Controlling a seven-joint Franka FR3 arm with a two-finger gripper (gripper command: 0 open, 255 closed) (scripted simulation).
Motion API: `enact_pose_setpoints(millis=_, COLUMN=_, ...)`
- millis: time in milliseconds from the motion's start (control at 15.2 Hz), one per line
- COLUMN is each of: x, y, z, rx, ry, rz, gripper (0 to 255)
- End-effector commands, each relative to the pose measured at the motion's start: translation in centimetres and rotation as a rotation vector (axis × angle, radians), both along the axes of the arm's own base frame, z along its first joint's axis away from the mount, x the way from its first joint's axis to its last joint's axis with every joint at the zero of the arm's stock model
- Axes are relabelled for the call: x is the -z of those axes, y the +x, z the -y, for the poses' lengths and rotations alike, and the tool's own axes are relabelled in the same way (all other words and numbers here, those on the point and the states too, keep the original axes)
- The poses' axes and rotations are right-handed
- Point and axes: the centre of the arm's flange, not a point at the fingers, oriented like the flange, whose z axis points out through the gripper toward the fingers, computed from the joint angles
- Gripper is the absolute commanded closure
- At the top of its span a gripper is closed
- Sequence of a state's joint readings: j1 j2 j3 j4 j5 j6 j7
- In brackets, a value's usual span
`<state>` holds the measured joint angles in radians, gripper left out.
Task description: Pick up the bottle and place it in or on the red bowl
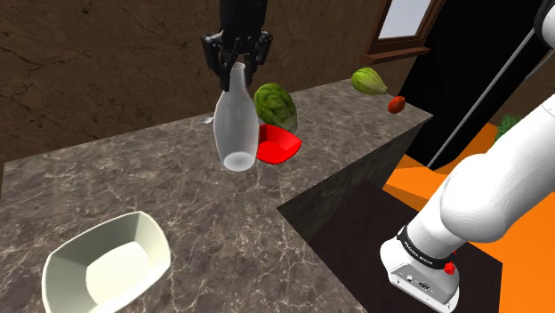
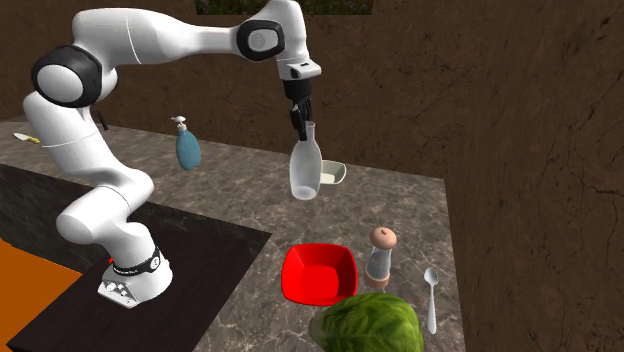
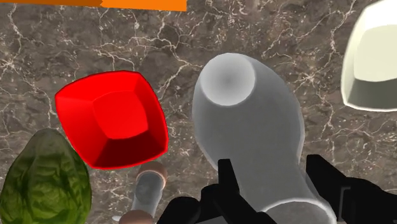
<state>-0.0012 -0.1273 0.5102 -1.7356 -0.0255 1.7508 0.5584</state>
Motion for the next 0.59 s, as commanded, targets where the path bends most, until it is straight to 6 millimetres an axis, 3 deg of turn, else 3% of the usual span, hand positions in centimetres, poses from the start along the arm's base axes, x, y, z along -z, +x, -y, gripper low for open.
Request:
enact_pose_setpoints(millis=0, x=-0.8, y=1.0, z=2.5, rx=-0.002, ry=0.0, rz=0.0, gripper=255)
enact_pose_setpoints(millis=528, x=-3.8, y=4.2, z=12.1, rx=-0.002, ry=0.0, rz=0.0, gripper=255)
